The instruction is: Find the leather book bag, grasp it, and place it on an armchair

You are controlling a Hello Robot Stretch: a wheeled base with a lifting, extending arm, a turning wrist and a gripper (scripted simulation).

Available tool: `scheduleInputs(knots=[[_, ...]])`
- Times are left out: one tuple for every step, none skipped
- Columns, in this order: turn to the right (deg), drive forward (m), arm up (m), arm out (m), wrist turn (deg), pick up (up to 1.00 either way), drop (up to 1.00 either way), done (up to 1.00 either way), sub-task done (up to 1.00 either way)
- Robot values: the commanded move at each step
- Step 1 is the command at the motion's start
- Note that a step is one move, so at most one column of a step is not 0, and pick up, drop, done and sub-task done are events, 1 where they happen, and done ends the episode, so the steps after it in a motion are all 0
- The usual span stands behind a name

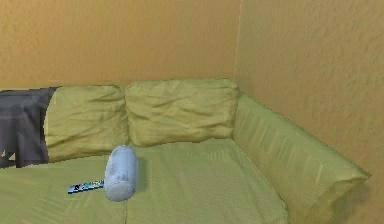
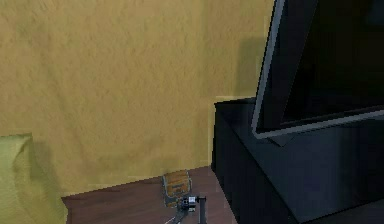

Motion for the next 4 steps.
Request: scheduleInputs(knots=[[0.0,0.00,0.00,0.00,45.0,0.00,0.00,0.00,0.00],[0.0,0.00,0.00,0.00,45.0,0.00,0.00,0.00,0.00],[0.0,0.00,0.00,0.00,27.0,0.00,0.00,0.00,0.00],[0.0,0.00,-0.30,0.00,0.0,0.00,0.00,0.00,0.00]])
